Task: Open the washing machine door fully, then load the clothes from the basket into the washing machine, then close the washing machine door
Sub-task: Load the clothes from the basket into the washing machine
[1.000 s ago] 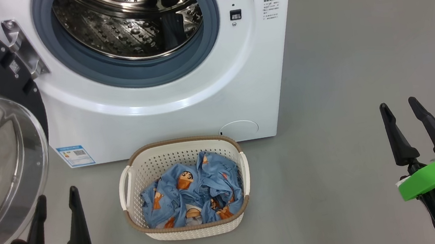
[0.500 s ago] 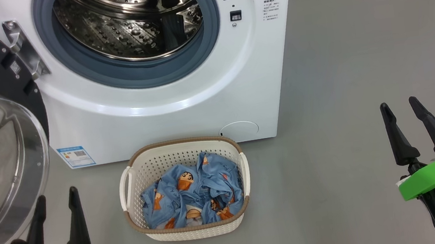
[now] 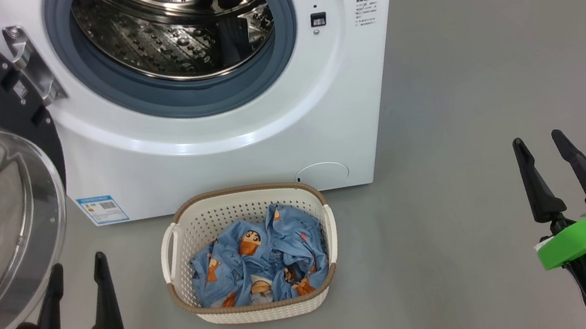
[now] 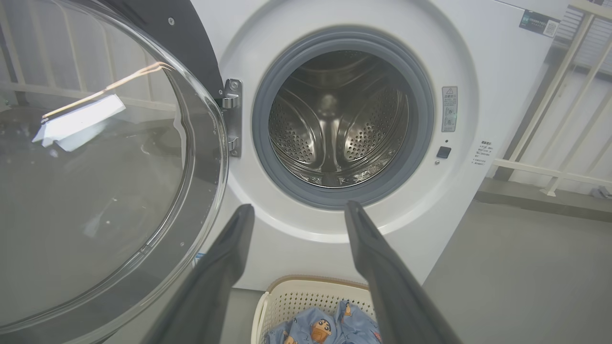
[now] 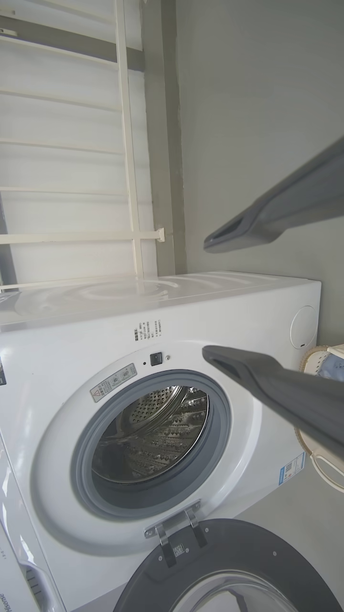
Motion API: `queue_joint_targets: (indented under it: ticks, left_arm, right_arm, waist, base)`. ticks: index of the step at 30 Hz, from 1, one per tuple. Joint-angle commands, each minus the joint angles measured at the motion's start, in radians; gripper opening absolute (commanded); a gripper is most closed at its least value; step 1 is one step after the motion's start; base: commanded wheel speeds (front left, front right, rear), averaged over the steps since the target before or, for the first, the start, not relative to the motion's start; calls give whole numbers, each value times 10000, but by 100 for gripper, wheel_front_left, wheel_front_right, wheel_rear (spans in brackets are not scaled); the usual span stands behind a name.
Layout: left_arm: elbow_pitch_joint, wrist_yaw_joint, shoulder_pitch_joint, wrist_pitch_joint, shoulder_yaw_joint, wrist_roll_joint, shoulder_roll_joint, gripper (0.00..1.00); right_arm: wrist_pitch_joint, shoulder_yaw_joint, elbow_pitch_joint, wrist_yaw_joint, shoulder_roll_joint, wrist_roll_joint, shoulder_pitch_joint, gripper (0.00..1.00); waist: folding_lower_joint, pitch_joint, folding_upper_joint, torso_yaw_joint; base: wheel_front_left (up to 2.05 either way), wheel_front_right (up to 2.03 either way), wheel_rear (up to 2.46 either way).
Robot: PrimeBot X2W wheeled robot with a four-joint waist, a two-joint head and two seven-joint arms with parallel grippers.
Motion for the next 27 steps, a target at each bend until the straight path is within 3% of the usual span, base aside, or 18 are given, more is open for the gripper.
queue_joint_targets:
  ticks: [1,27]
  left_arm:
    - [-309,18,-281,-36,349,44,324,100]
    - [-230,-51,-352,-57,330,-107,380,100]
  right_arm:
    - [-94,135,-265,56,-131,-38,-255,100]
    - [-94,182,-214,56,-137,-20,-261,100]
  waist:
    - [0,2,-1,6]
    - [0,-30,-1,7]
  base:
    - [28,-28,0]
    - [124,-124,0]
